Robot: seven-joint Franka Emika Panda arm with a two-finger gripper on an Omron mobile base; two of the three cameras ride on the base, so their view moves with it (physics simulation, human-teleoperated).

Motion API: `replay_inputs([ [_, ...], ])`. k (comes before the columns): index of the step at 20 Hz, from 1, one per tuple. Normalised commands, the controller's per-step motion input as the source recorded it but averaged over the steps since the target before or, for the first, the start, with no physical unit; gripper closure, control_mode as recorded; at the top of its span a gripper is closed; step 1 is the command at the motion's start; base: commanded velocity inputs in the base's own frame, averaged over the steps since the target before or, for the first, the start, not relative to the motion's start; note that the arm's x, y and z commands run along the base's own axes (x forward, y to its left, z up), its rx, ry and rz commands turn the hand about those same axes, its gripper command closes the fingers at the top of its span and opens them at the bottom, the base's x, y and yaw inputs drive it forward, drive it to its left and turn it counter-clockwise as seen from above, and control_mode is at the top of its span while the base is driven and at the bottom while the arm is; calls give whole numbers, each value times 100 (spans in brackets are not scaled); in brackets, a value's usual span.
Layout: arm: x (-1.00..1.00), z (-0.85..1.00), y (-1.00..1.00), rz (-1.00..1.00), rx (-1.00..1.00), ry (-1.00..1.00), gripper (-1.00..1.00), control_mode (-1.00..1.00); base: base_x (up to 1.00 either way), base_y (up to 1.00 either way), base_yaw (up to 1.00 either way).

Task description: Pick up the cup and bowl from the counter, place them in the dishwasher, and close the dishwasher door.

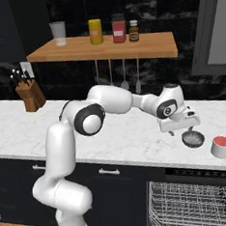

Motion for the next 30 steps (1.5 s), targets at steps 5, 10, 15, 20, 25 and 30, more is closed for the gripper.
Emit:
replay_inputs([
  [5, 13, -28, -2, 2, 0, 0, -100, -100, 0, 0, 0],
  [10, 33, -34, 0, 4, 0, 0, -100, -100, 0, 0, 0],
  [15, 27, -40, 0, 1, -2, 0, -100, -100, 0, 0, 0],
  [20, 7, -44, -12, 0, -1, 0, -100, -100, 0, 0, 0],
  [25, 0, -30, -37, 0, 0, 0, -100, -100, 0, 0, 0],
  [30, 0, -15, -26, 0, 0, 0, 100, -100, 0, 0, 0],
])
